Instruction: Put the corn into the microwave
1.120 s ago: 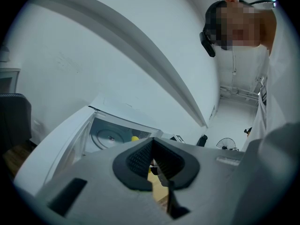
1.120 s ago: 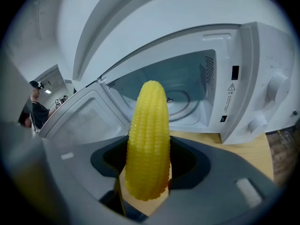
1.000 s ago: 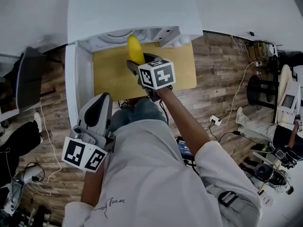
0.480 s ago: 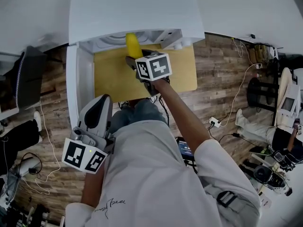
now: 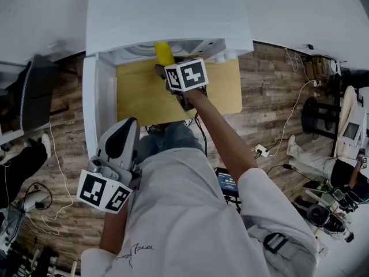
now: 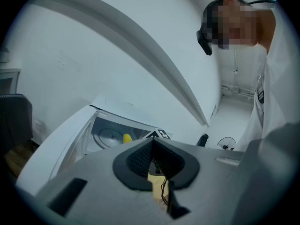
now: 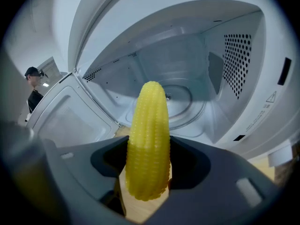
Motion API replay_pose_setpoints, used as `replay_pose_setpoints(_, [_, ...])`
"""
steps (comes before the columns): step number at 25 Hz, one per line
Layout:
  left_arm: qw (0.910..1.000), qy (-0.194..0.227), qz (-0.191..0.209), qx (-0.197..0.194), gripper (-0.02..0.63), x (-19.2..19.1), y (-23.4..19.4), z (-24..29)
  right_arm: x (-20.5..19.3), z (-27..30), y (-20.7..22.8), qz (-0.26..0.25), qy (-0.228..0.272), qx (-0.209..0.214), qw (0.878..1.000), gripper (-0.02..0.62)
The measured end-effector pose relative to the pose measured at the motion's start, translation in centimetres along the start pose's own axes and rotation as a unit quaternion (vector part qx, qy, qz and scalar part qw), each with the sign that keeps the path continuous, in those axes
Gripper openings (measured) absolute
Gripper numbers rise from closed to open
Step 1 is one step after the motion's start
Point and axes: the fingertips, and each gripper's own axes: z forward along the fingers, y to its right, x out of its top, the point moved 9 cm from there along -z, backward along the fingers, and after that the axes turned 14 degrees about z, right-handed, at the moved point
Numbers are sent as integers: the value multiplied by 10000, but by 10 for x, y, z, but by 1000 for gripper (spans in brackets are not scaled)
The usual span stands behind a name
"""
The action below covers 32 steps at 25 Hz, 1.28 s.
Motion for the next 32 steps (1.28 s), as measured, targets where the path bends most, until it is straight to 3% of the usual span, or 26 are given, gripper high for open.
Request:
replay_pose_setpoints(12, [9999, -74, -24, 145, -12, 1, -4, -1, 15, 18, 4, -77, -68, -115, 9999, 261])
replay_pose_setpoints(32, [9997, -239, 76, -2, -12, 5, -3, 8, 32, 40, 9, -19, 218, -169, 9996, 261])
